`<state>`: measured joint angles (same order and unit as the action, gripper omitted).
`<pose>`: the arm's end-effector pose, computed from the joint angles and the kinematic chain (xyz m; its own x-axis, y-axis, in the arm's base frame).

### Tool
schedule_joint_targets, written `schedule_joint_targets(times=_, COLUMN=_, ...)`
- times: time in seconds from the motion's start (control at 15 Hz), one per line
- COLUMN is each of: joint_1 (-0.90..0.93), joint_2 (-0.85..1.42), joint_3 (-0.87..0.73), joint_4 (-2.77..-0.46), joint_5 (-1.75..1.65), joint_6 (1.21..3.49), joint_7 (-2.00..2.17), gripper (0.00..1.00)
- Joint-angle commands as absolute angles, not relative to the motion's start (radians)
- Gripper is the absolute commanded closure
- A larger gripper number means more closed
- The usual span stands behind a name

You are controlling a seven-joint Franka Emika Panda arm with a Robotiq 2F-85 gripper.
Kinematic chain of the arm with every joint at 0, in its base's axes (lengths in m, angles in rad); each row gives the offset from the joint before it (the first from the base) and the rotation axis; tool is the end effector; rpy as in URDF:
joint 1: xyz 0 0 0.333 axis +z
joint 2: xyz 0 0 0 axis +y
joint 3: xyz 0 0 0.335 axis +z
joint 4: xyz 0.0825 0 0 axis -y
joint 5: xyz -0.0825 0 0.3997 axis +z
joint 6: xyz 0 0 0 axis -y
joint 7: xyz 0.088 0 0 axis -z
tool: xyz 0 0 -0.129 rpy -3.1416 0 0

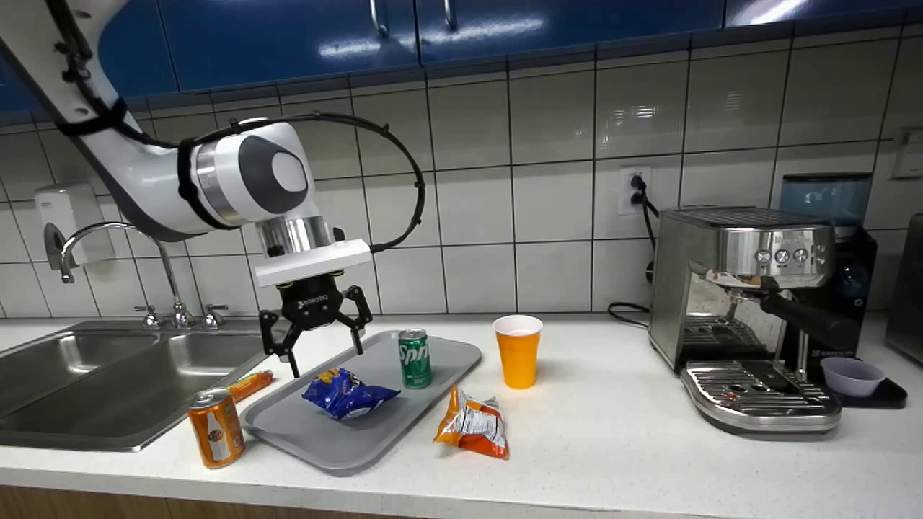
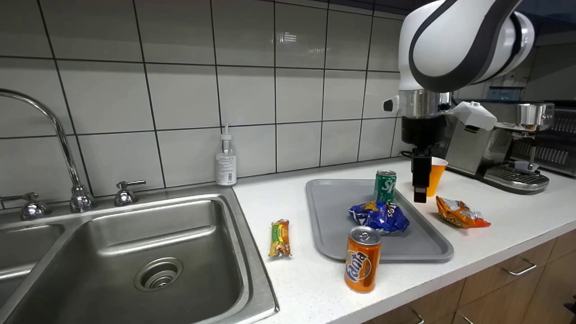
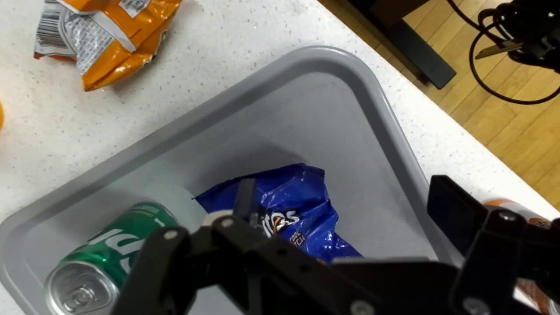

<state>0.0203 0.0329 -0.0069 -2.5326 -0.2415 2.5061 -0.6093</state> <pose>0.4607 0.0048 0.2410 0.6781 0.7226 -0.1338 0.7337 -0.6763 0.0657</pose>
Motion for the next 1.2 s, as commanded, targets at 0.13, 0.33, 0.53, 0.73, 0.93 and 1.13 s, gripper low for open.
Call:
schedule_joint_targets(times=0.13, joint_1=0.016, joint_2=0.137, joint_3=0.017, joint_4=-2.439, joint_5=-0.260, joint_6=2.512, joint_7=-0.662, gripper=0.00)
schedule_joint_targets(times=0.33, joint_1=0.016, joint_2=0.184, joint_3=0.029, joint_4=-2.399, joint_5=-0.268, joint_6=2.511, joint_7=-0.669, gripper=0.00)
schedule_joint_targets(times=0.53, joint_1=0.014, joint_2=0.230, joint_3=0.038, joint_4=-2.362, joint_5=-0.279, joint_6=2.513, joint_7=-0.671, gripper=0.00)
schedule_joint_targets(times=0.73, joint_1=0.011, joint_2=0.270, joint_3=0.046, joint_4=-2.326, joint_5=-0.281, joint_6=2.509, joint_7=-0.673, gripper=0.00)
schedule_joint_targets(times=0.93, joint_1=0.005, joint_2=0.297, joint_3=0.053, joint_4=-2.296, joint_5=-0.272, joint_6=2.504, joint_7=-0.682, gripper=0.00)
schedule_joint_targets(times=1.13, joint_1=0.000, joint_2=0.320, joint_3=0.057, joint_4=-2.269, joint_5=-0.266, joint_6=2.499, joint_7=-0.684, gripper=0.00)
